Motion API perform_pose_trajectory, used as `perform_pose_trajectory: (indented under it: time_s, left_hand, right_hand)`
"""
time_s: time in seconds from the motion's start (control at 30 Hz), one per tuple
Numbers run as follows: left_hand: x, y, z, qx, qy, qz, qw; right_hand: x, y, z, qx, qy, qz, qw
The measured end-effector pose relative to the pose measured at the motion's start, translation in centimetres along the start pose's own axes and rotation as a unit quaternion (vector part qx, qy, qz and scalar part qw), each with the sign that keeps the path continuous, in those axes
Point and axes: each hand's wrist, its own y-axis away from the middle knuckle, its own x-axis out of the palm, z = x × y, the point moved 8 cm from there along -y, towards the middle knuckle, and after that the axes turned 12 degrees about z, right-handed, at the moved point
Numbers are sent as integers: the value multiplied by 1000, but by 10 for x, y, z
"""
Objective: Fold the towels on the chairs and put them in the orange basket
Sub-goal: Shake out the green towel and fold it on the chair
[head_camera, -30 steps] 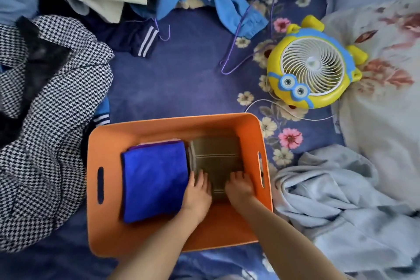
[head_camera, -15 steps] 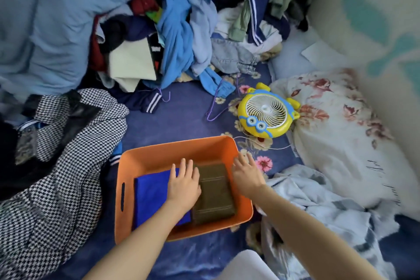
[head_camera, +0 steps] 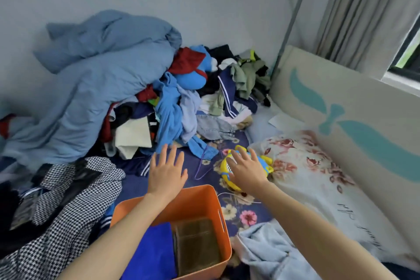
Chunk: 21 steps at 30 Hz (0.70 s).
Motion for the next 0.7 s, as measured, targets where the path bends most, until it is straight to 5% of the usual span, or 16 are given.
perform_pose_trajectory:
  time_s: [0.4,0.57,0.7]
  left_hand:
    - [-55,184,41,-286,1,-38,958]
    - [-68,315,82,-424,-22,-26,905]
    - [-89,438,104,-532,-46,-59,844]
  right_hand:
    - [-83,54,91,-255,18,-168,952]
    - [-116,104,193,-388,-44,-174,904]
    - [-151,164,287,-482,11,-216,849]
